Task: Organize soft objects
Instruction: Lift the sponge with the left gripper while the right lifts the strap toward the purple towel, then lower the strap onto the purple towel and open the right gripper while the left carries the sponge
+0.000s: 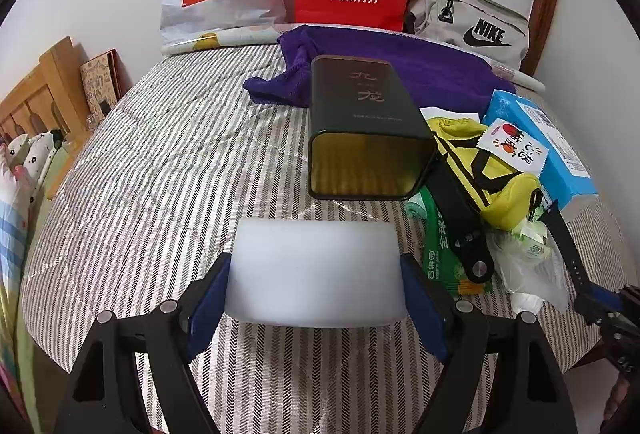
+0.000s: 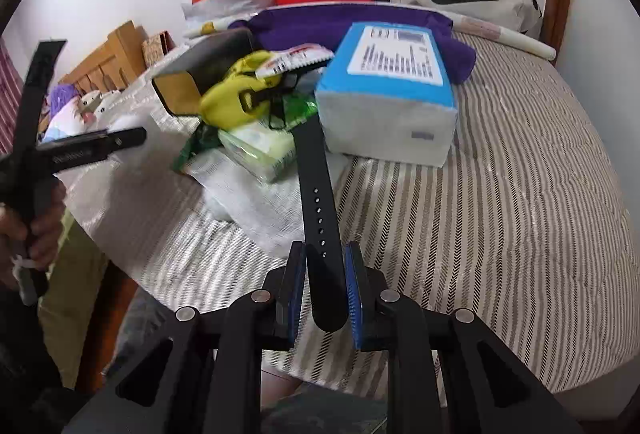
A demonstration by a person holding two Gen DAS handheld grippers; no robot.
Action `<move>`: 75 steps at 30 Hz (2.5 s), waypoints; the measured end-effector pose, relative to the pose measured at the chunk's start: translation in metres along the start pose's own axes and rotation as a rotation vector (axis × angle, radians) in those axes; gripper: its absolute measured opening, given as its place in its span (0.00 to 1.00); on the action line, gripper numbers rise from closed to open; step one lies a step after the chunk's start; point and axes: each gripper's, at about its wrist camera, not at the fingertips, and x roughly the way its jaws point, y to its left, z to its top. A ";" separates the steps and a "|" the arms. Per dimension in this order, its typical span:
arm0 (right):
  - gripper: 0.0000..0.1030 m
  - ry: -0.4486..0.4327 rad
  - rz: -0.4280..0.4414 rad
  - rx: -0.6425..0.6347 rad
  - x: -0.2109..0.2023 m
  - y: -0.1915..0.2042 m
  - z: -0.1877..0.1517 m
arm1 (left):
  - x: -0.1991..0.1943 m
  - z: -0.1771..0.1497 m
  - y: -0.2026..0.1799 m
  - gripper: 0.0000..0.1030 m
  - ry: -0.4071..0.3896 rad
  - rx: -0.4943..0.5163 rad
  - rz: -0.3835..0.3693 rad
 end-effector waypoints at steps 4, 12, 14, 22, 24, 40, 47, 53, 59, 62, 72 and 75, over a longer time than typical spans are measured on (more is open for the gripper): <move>0.23 -0.012 -0.005 -0.005 0.009 -0.003 0.002 | 0.002 0.001 0.000 0.77 0.008 0.003 0.001; 0.47 -0.031 -0.029 -0.037 0.020 0.000 0.022 | 0.007 0.004 0.002 0.77 0.020 0.001 -0.004; 0.47 -0.032 -0.018 -0.044 0.023 0.001 0.026 | 0.008 0.004 0.002 0.77 0.023 0.002 -0.005; 0.20 -0.043 0.015 -0.082 0.024 0.008 0.026 | 0.008 0.004 0.006 0.77 0.018 -0.009 -0.019; 0.20 -0.046 0.025 -0.072 0.018 0.006 0.025 | 0.007 0.004 0.008 0.77 0.015 -0.019 -0.030; 0.18 -0.106 0.008 -0.074 -0.033 0.008 0.013 | -0.024 0.012 0.014 0.77 -0.041 -0.055 -0.048; 0.18 -0.166 -0.017 -0.053 -0.058 -0.004 0.030 | -0.039 0.025 0.013 0.77 -0.068 -0.056 -0.060; 0.18 -0.185 -0.058 -0.021 -0.061 -0.019 0.059 | -0.049 0.051 0.006 0.77 -0.100 -0.024 -0.052; 0.18 -0.199 -0.072 0.028 -0.049 -0.039 0.095 | -0.043 0.079 0.001 0.77 -0.105 -0.009 -0.033; 0.18 -0.210 -0.083 0.038 -0.041 -0.045 0.116 | -0.038 0.096 -0.001 0.77 -0.103 -0.013 -0.028; 0.18 -0.209 -0.051 0.039 -0.008 -0.056 0.182 | -0.015 0.148 -0.006 0.77 -0.096 0.010 0.016; 0.18 -0.206 -0.048 0.034 0.001 -0.058 0.197 | 0.000 0.165 -0.006 0.77 -0.082 0.008 0.016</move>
